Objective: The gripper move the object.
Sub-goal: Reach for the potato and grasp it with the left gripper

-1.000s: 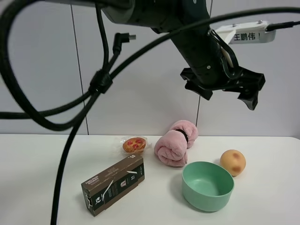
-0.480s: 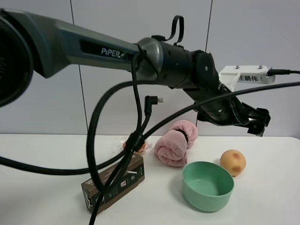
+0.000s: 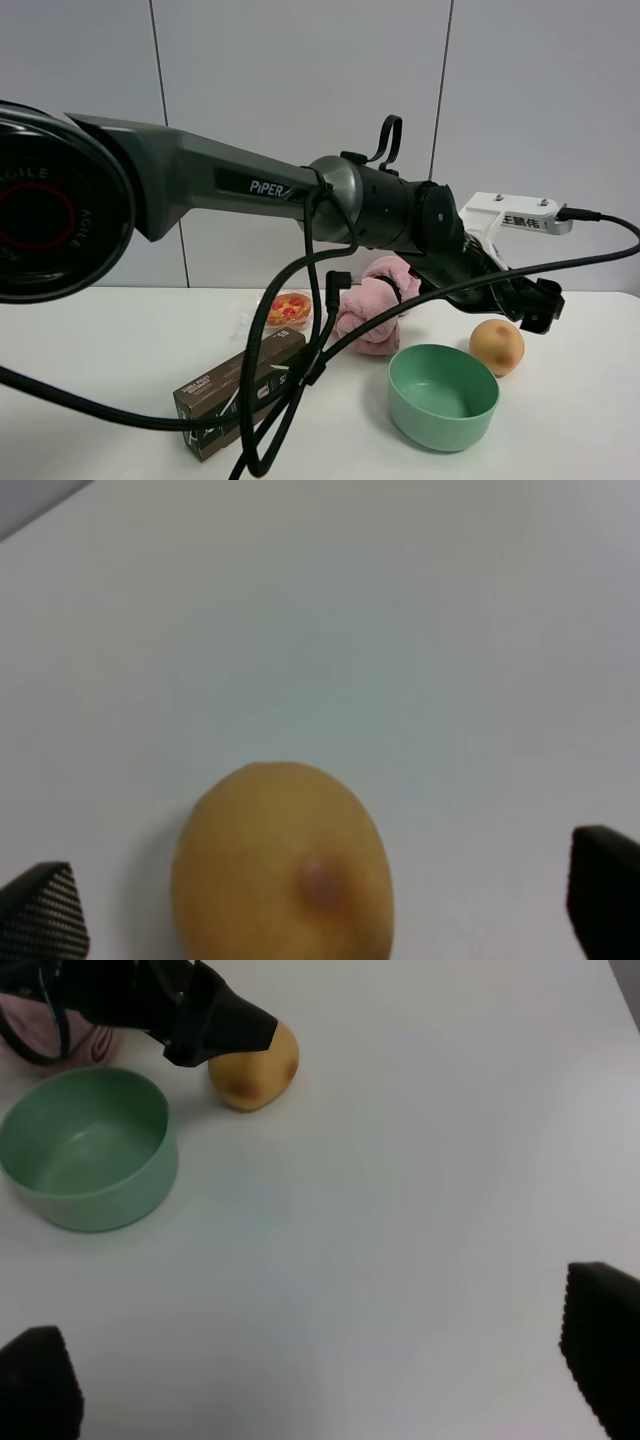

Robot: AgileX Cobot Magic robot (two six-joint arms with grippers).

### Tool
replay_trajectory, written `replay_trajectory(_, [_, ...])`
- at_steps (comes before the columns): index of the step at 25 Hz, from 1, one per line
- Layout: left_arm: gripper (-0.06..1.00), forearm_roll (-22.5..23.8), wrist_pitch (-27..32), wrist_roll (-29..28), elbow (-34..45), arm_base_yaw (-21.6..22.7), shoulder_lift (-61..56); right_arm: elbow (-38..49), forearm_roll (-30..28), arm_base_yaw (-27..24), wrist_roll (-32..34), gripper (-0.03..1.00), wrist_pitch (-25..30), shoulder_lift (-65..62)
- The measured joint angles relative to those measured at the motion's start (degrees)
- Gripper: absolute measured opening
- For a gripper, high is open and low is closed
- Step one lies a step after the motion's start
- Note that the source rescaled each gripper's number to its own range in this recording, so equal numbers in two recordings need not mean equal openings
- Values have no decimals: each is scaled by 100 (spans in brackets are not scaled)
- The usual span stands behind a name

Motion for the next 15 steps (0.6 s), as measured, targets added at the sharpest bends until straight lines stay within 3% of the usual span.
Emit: replay_trajectory(15, [100, -4, -701, 2, 0, 0, 423, 0, 0, 0, 0, 100, 0, 0])
